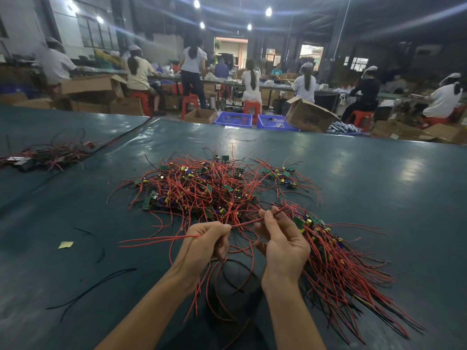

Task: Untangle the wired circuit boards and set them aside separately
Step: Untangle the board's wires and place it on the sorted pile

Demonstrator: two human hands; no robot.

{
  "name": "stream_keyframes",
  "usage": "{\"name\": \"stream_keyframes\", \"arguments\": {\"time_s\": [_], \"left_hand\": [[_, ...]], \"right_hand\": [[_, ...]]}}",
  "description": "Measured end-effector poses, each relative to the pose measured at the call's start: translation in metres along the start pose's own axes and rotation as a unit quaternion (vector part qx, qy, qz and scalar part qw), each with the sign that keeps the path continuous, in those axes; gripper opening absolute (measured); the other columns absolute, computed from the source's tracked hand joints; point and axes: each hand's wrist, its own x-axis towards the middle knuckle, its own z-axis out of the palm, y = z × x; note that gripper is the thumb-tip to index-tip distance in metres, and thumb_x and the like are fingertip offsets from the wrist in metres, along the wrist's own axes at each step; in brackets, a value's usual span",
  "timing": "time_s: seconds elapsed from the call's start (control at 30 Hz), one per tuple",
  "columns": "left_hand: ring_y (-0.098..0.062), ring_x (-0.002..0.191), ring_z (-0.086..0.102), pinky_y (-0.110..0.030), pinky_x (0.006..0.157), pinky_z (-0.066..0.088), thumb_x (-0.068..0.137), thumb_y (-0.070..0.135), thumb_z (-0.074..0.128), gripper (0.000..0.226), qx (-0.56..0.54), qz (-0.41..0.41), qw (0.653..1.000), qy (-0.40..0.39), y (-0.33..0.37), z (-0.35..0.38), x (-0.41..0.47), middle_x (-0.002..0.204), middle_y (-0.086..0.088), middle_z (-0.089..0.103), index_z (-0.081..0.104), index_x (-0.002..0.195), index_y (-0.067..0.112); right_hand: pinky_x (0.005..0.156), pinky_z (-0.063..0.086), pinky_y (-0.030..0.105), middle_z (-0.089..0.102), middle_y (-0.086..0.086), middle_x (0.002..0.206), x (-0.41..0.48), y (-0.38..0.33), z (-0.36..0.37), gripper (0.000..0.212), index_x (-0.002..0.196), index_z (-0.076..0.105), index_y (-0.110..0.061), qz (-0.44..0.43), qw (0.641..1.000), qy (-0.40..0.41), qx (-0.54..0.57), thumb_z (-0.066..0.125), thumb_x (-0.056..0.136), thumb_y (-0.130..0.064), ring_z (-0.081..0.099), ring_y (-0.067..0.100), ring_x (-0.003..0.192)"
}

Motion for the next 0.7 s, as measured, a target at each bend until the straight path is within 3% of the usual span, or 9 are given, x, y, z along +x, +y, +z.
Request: {"name": "stream_keyframes", "arguments": {"time_s": [0.17,0.27,0.43,0.6,0.7], "left_hand": [[-0.012,0.043,0.037,-0.020,0.047,0.037,0.097,0.010,0.044,0.049,-0.026,-0.018,0.999,0.016,0.000,-0.004,0.002,0.047,-0.002,0.041,0.045,0.048,0.016],[-0.013,0.044,0.036,-0.020,0.047,0.035,0.097,0.008,0.046,0.046,-0.014,-0.015,0.999,0.027,-0.002,-0.003,0.003,0.047,-0.004,0.042,0.045,0.051,0.011],[-0.006,0.040,0.043,-0.017,0.043,0.039,0.096,0.004,0.048,0.048,-0.020,-0.001,0.999,0.050,-0.005,-0.001,0.005,0.046,0.002,0.049,0.054,0.049,0.014],[-0.002,0.039,0.041,-0.015,0.041,0.037,0.095,0.002,0.048,0.055,0.043,0.021,0.998,0.039,-0.011,-0.007,0.008,0.044,0.009,0.046,0.054,0.043,0.019],[-0.003,0.042,0.042,-0.016,0.043,0.036,0.093,0.004,0.054,0.051,0.105,0.045,0.993,0.027,-0.014,-0.009,0.009,0.044,0.009,0.046,0.054,0.044,0.020]], "right_hand": [[0.041,0.046,0.018,0.078,0.000,0.088,-0.003,-0.001,0.000,0.010,0.081,0.077,-0.021,0.040,0.998,-0.028,0.027,0.074,0.086,-0.013,0.066,0.005,0.059],[0.045,0.046,0.019,0.077,-0.003,0.086,-0.007,0.002,0.002,0.011,0.079,0.080,-0.024,0.082,0.994,-0.078,-0.011,0.074,0.085,-0.018,0.064,0.003,0.059],[0.070,0.057,0.032,0.076,0.007,0.083,-0.022,0.016,0.014,0.019,0.076,0.081,-0.023,0.133,0.975,-0.170,-0.050,0.072,0.087,-0.011,0.069,0.019,0.077],[0.055,0.055,0.022,0.077,0.005,0.081,-0.026,0.019,0.015,0.019,0.074,0.081,-0.023,0.142,0.977,-0.150,-0.047,0.072,0.087,-0.012,0.072,0.013,0.069],[0.059,0.056,0.023,0.077,0.005,0.082,-0.023,0.019,0.013,0.022,0.072,0.081,-0.023,0.133,0.981,-0.136,-0.048,0.072,0.087,-0.009,0.074,0.015,0.074]]}}
